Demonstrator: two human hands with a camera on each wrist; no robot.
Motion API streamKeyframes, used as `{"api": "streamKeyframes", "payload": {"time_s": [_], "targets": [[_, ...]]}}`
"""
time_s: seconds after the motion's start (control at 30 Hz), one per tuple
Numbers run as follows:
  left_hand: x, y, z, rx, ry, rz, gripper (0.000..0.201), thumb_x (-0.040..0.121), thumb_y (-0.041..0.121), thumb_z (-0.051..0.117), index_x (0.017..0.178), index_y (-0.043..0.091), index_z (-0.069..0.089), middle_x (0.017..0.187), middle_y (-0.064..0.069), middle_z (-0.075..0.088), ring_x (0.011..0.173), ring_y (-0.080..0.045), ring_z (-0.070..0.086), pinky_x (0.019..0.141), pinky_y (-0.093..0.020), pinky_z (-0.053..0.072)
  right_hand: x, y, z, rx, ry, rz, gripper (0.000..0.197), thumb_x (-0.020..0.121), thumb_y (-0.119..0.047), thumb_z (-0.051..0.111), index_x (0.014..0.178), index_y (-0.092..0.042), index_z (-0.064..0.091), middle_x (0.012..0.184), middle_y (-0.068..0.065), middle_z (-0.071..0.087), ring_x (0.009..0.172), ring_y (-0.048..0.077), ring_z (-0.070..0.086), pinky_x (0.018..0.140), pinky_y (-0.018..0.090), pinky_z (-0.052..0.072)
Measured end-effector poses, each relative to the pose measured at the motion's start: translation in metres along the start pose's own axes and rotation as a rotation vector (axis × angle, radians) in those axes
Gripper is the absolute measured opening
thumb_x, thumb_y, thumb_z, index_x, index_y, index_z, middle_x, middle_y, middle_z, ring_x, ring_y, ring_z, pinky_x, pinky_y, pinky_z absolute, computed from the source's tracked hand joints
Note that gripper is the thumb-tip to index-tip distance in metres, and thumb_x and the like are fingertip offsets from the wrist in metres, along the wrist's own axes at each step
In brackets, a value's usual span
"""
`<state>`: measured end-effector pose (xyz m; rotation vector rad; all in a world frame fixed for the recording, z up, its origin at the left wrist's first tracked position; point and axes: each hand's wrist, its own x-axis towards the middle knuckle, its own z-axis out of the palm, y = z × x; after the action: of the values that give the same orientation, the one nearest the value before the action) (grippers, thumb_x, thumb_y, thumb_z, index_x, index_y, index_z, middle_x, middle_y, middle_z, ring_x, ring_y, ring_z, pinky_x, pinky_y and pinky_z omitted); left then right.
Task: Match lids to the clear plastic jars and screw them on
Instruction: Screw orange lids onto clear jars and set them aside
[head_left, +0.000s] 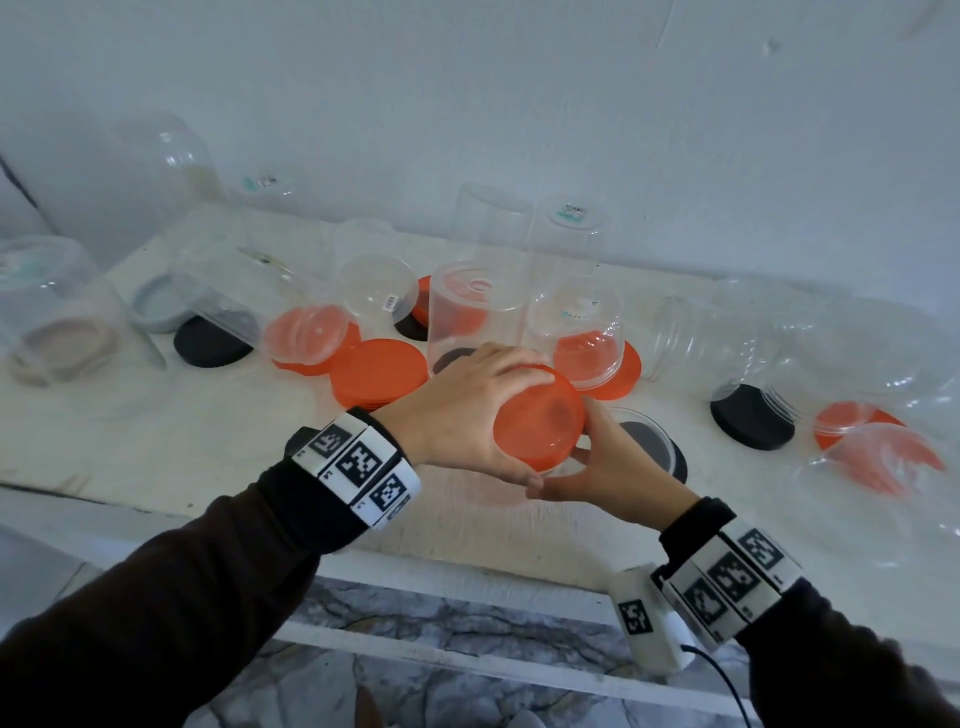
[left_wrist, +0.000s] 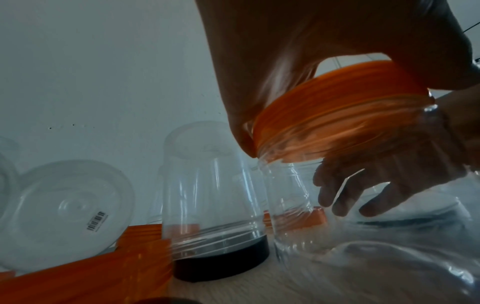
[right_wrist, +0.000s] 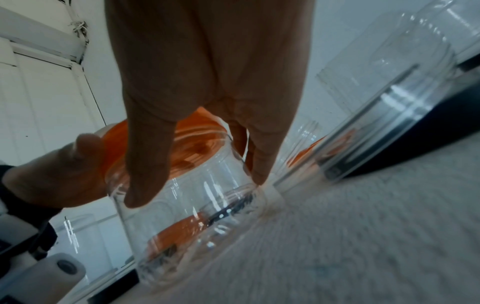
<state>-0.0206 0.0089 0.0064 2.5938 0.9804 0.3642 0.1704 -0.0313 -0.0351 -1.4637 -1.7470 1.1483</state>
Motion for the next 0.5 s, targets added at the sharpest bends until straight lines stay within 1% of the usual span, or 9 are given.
{"api": "streamKeyframes", "payload": {"time_s": [0.07, 0.13, 0.23, 0.27, 0.3, 0.33, 0.4, 0.43, 0.5], "targets": [[0.001, 0.000, 0.000, 0.003, -0.002, 0.003, 0.098, 0.059, 0.059, 0.076, 0.140, 0.021, 0.035, 0.146, 0.009, 0.027, 0.131, -0.005, 0.017, 0.105, -0.017, 0.011, 0.000, 0.001, 0.000, 0.002, -0.005, 0.011, 0.104, 0.048, -0.039, 0.089, 0.135, -0.022, 0.034, 0.130, -0.006, 0.042, 0.117, 0.007, 0.047, 0.098, 0.031, 0.047], [0.001, 0.000, 0.000, -0.007, -0.017, -0.007, 0.100, 0.058, 0.059, 0.076, 0.141, 0.022, 0.033, 0.147, 0.010, 0.025, 0.133, -0.004, 0.015, 0.107, -0.019, 0.012, 0.000, 0.000, 0.000, -0.008, -0.021, 0.021, 0.107, 0.048, -0.042, 0.088, 0.136, -0.022, 0.032, 0.131, -0.006, 0.041, 0.118, 0.007, 0.045, 0.100, 0.032, 0.046], [-0.004, -0.003, -0.001, -0.140, -0.053, -0.061, 0.115, 0.054, 0.053, 0.080, 0.146, 0.027, 0.017, 0.152, 0.012, 0.010, 0.134, 0.003, 0.005, 0.111, -0.023, 0.009, -0.002, -0.006, -0.007, -0.068, -0.086, 0.033, 0.111, 0.054, -0.030, 0.089, 0.140, -0.020, 0.020, 0.135, -0.007, 0.030, 0.122, 0.007, 0.040, 0.105, 0.028, 0.039], [-0.008, -0.007, -0.001, -0.218, -0.052, -0.103, 0.121, 0.052, 0.049, 0.083, 0.147, 0.029, 0.011, 0.152, 0.014, 0.005, 0.134, 0.003, 0.003, 0.111, -0.024, 0.010, -0.003, -0.009, -0.012, -0.098, -0.092, 0.026, 0.115, 0.054, -0.030, 0.088, 0.142, -0.019, 0.015, 0.135, -0.007, 0.026, 0.122, 0.007, 0.037, 0.106, 0.026, 0.037], [-0.011, -0.011, 0.000, -0.292, -0.050, -0.151, 0.126, 0.050, 0.045, 0.086, 0.147, 0.030, 0.007, 0.151, 0.015, 0.004, 0.135, 0.003, 0.005, 0.112, -0.025, 0.012, -0.003, -0.014, -0.018, -0.132, -0.081, 0.003, 0.118, 0.052, -0.034, 0.087, 0.142, -0.019, 0.013, 0.136, -0.007, 0.024, 0.123, 0.007, 0.035, 0.105, 0.025, 0.035], [-0.015, -0.015, 0.000, -0.351, -0.045, -0.189, 0.129, 0.047, 0.043, 0.089, 0.146, 0.031, 0.007, 0.149, 0.014, 0.007, 0.134, 0.001, 0.010, 0.112, -0.026, 0.015, -0.003, -0.020, -0.025, -0.175, -0.058, -0.035, 0.120, 0.049, -0.041, 0.086, 0.142, -0.020, 0.014, 0.136, -0.008, 0.023, 0.124, 0.007, 0.034, 0.104, 0.025, 0.034], [-0.020, -0.024, 0.002, -0.427, -0.054, -0.225, 0.129, 0.043, 0.045, 0.088, 0.145, 0.028, 0.010, 0.146, 0.011, 0.016, 0.133, -0.005, 0.020, 0.112, -0.028, 0.022, -0.003, -0.036, -0.035, -0.301, -0.035, -0.127, 0.119, 0.046, -0.053, 0.085, 0.141, -0.024, 0.019, 0.135, -0.009, 0.023, 0.126, 0.008, 0.033, 0.103, 0.025, 0.033], [-0.021, -0.027, 0.003, -0.459, -0.077, -0.235, 0.127, 0.045, 0.042, 0.088, 0.145, 0.026, 0.011, 0.146, 0.009, 0.018, 0.134, -0.006, 0.023, 0.113, -0.030, 0.024, -0.002, -0.045, -0.038, -0.378, -0.051, -0.168, 0.115, 0.048, -0.053, 0.084, 0.140, -0.025, 0.022, 0.134, -0.010, 0.023, 0.126, 0.008, 0.032, 0.103, 0.025, 0.032], [-0.019, -0.031, 0.005, -0.550, -0.132, -0.253, 0.118, 0.053, 0.027, 0.089, 0.143, 0.026, 0.012, 0.146, 0.007, 0.024, 0.134, -0.008, 0.027, 0.113, -0.031, 0.026, 0.000, -0.064, -0.039, -0.536, -0.133, -0.229, 0.105, 0.055, -0.049, 0.083, 0.140, -0.026, 0.026, 0.134, -0.010, 0.024, 0.125, 0.007, 0.029, 0.105, 0.026, 0.030]]}}
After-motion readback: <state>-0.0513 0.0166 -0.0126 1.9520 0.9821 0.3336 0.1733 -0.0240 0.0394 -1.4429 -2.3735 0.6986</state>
